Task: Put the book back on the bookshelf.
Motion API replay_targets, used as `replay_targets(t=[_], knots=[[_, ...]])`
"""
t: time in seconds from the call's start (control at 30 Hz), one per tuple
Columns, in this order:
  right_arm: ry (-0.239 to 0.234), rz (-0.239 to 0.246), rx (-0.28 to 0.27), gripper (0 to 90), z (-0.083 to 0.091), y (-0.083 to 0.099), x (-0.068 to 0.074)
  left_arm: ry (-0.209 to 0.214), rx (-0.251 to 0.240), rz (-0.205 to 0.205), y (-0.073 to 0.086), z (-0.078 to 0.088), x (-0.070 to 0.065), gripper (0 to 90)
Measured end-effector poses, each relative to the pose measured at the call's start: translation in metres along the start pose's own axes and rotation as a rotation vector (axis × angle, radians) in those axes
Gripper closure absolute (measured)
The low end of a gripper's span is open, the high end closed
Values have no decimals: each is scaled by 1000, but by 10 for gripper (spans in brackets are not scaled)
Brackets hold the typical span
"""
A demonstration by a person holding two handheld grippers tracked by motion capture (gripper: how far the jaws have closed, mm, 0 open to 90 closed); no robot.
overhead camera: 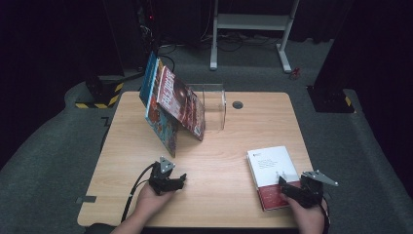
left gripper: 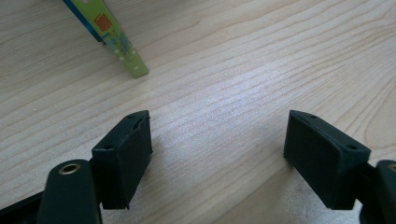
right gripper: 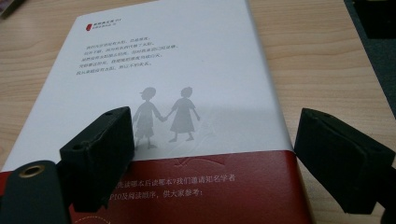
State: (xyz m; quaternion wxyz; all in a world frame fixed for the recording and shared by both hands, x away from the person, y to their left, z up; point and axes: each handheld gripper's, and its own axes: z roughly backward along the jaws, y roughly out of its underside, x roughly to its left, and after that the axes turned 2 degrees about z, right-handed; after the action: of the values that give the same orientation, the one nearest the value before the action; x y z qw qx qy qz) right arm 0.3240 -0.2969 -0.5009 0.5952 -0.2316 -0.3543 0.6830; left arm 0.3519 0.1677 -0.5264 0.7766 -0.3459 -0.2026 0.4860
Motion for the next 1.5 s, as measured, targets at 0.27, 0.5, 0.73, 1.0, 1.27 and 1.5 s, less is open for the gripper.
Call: replay_targets(t=[0.27, 0.5, 0.73, 1.0, 1.27, 1.5], knots=[[6, 2, 1, 119, 0, 0, 1, 1, -2, 3, 0, 0, 0, 236], [-10, 20, 5, 122, -2, 0, 13, 1, -2, 2, 0, 0, 0, 237], [-42, 64, 10, 121, -6, -2, 32, 1, -4, 0, 0, 0, 0, 241], [-81, 106, 10, 122, -11, -2, 54, 3, -5, -1, 0, 0, 0, 243], [-131, 151, 21, 122, -15, -2, 80, 5, -4, -5, 0, 0, 0, 250], [-178, 108, 43, 128, -14, 0, 76, 9, 0, -12, 0, 2, -2, 283]])
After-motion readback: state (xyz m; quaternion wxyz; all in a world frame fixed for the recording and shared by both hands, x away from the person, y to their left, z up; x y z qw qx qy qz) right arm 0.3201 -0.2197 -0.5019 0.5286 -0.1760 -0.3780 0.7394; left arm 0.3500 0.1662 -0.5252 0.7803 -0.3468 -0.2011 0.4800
